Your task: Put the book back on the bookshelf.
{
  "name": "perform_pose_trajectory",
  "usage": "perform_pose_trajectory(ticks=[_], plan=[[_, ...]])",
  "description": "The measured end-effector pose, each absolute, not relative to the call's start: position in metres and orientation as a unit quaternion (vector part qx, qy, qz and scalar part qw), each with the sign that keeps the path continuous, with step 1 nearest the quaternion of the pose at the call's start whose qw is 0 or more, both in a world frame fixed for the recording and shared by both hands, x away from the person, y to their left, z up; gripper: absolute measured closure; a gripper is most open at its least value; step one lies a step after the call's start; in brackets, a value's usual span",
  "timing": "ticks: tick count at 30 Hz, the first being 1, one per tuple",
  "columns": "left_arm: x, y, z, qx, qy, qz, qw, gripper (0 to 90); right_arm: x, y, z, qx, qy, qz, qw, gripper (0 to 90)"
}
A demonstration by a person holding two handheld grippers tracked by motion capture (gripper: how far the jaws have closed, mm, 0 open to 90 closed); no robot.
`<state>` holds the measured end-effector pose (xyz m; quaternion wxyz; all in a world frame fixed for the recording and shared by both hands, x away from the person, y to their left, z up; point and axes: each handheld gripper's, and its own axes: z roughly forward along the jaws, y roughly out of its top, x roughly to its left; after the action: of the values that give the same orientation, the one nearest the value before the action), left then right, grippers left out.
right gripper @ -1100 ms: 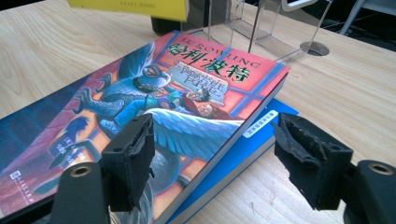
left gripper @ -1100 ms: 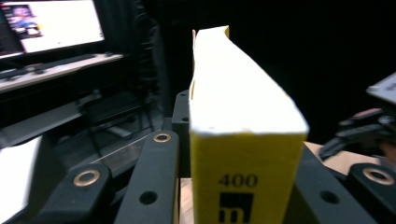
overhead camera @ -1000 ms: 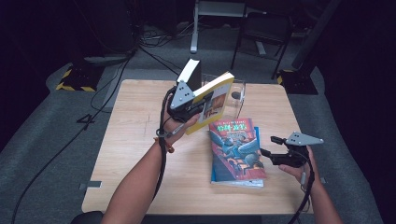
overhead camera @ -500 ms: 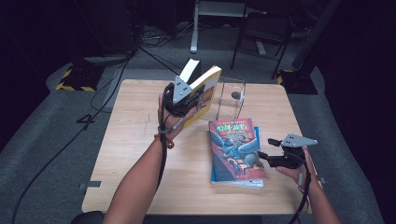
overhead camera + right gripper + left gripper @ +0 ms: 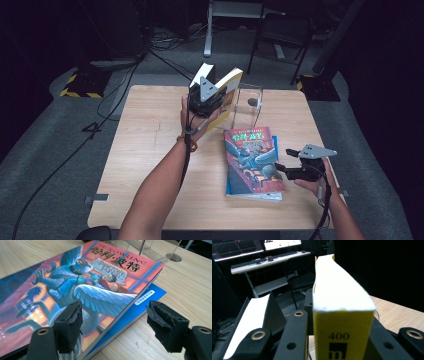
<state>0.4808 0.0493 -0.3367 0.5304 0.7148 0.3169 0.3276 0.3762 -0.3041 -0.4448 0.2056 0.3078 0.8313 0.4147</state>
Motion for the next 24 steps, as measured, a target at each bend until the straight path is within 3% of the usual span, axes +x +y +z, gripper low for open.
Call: perform_pose_trajectory(ticks=[24], plan=[[0.52, 0.021, -0.35, 0.706, 0.358, 0.352, 0.499, 74.0, 0.377, -0.305, -0.446, 0.301, 0.835, 0.414, 0.201, 29.0]])
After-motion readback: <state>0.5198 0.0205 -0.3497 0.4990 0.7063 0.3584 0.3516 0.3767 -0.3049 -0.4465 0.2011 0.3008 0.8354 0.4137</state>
